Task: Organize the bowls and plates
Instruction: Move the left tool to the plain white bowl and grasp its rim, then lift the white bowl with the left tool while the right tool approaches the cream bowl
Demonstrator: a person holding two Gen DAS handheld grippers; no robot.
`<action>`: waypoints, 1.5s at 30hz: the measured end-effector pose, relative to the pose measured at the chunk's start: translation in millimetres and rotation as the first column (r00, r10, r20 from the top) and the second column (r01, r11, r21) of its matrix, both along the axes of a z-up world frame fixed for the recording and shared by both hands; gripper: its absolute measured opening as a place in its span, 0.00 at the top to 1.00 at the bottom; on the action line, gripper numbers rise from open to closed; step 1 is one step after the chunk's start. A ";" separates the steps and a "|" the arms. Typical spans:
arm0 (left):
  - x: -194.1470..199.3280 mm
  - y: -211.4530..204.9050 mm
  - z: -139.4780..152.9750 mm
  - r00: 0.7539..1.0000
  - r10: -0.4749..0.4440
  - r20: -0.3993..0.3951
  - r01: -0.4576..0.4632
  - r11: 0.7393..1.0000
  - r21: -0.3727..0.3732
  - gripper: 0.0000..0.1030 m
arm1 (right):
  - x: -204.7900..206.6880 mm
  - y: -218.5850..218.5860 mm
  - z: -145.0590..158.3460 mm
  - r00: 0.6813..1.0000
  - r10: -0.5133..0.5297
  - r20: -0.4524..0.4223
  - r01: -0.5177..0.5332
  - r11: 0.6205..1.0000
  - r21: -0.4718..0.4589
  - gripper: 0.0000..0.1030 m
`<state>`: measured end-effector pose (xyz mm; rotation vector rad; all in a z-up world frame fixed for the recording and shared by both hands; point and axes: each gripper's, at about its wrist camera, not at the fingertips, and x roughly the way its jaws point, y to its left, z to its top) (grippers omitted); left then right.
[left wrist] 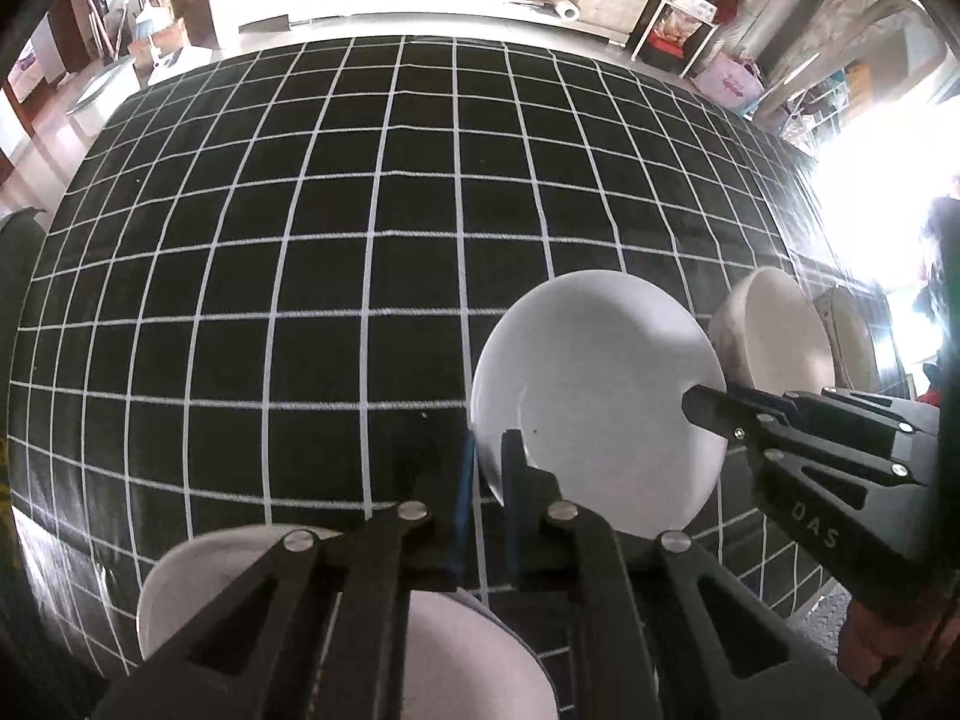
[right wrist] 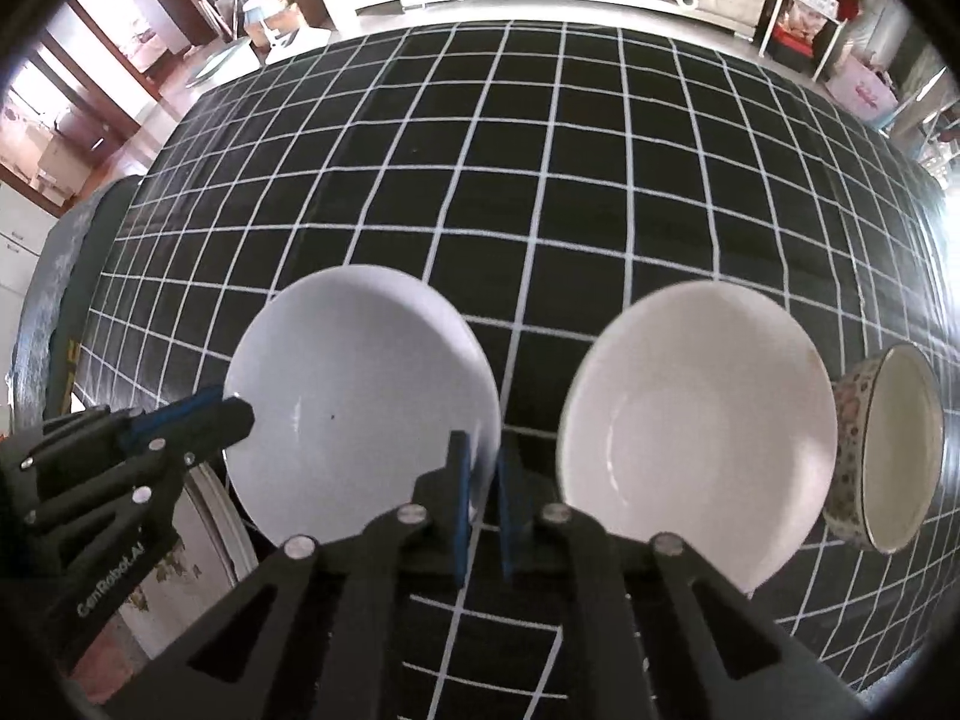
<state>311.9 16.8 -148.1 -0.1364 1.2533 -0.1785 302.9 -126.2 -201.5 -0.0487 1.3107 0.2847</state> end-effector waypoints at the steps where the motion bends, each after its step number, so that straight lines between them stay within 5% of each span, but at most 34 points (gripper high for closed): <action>1: -4.1 -2.4 0.6 1.000 -0.008 0.006 0.008 1.000 0.006 0.93 | -0.5 -0.9 -0.6 1.000 -0.004 0.004 0.004 1.000 -0.002 0.90; 28: -109.9 -38.5 3.3 0.998 -0.062 -0.027 0.061 0.997 -0.037 0.93 | -98.0 -66.2 2.5 0.992 -0.123 -0.023 0.124 0.991 0.058 0.89; 45: -124.9 -42.8 11.5 0.998 -0.067 -0.010 0.067 0.998 -0.018 0.93 | -124.9 -87.4 8.0 0.992 -0.124 -0.032 0.127 0.986 0.108 0.89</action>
